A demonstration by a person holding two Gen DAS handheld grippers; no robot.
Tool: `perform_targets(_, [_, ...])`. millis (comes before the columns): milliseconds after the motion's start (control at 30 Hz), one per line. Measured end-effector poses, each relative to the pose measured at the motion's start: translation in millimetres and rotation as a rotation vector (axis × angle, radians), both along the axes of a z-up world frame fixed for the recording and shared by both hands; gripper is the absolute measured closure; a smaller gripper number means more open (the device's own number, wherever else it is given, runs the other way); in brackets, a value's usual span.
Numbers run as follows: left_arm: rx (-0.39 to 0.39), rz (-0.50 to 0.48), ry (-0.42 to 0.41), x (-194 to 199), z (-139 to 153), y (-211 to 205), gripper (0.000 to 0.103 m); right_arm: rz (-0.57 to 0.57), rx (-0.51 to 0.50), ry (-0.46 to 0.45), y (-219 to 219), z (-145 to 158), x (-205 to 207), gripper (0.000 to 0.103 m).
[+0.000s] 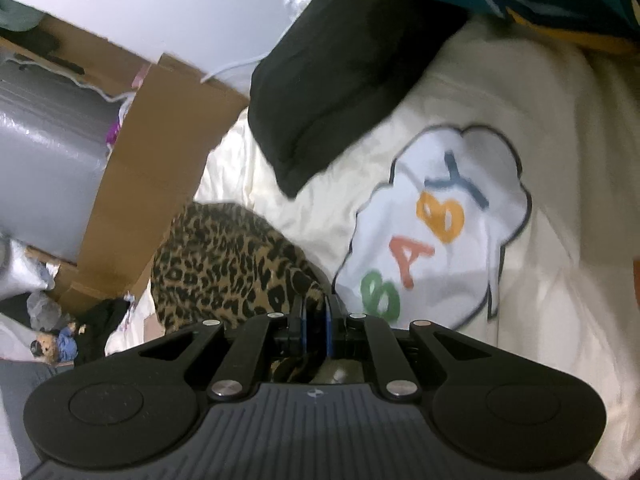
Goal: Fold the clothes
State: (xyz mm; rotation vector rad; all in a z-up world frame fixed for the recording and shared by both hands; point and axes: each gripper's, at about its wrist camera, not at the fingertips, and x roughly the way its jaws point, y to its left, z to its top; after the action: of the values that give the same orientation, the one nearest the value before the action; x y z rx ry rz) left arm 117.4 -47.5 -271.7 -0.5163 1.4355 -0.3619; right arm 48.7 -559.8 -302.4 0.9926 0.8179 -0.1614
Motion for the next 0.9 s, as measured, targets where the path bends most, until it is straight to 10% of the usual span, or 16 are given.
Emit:
perform_targets(333, [0.139,-0.003,0.089,14,-26,-20,0.087,-0.006,-0.051,0.113,8,-12,-1,0.091])
perform_targets(467, [0.221,-0.039,0.067,16,-11,-24,0.067,-0.005,-0.101,0.107,3,3,-7,0.070])
perform_targets(900, [0.247,-0.024,-0.127,77,49,-33,0.061,0.110,-0.201,-0.015,11,61,34,0.066])
